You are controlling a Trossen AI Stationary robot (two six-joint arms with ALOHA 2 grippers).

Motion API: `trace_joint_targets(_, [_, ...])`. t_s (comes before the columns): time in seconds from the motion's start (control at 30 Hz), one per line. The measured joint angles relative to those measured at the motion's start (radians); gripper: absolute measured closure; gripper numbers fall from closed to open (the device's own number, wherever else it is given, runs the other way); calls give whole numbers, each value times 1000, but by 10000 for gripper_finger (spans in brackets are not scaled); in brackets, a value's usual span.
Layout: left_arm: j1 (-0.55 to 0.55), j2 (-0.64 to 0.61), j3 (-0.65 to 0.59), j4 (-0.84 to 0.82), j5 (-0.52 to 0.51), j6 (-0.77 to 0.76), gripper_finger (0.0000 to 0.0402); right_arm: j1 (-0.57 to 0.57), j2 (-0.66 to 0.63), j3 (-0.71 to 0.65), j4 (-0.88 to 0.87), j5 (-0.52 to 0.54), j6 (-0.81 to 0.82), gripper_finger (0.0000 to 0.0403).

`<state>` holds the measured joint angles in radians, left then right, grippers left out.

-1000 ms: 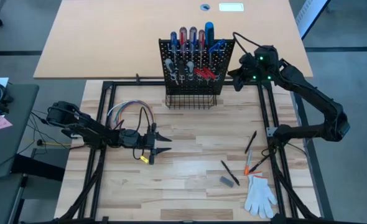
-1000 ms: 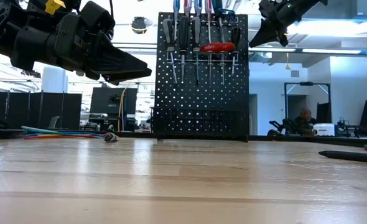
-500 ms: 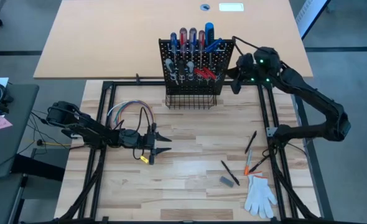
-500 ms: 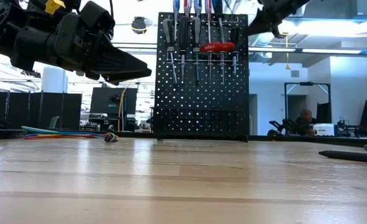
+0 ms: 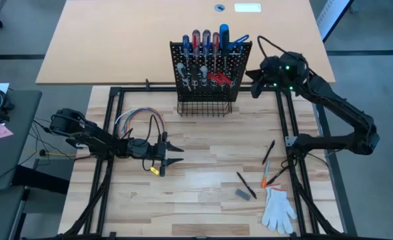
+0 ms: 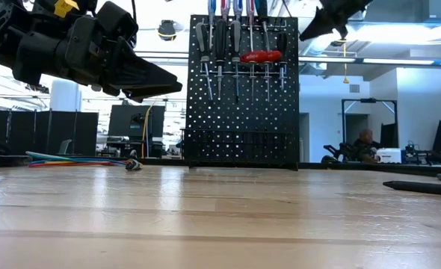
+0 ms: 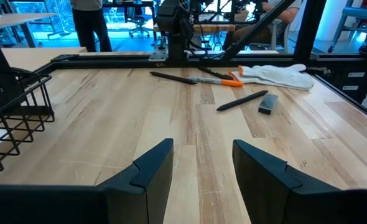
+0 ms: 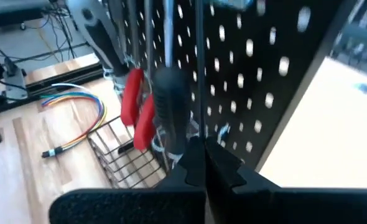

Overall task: Hang tools onto peg board
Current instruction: Hang the blue t handle screwdriver on the black peg board

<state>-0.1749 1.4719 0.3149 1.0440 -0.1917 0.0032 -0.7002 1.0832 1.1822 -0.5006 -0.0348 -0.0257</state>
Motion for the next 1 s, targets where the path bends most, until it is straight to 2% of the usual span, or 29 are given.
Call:
trace_joint_targets(0.27, [0, 0, 0, 1, 0, 0, 240, 14, 1, -104, 114, 41, 75, 403])
trace_joint_targets(0.7, [0, 0, 0, 1, 0, 0, 240, 64, 1, -108, 135, 38, 46, 403])
trace_joint_targets(1.0, [0, 0, 0, 2, 0, 0, 240, 56, 13, -107, 147, 43, 59, 403])
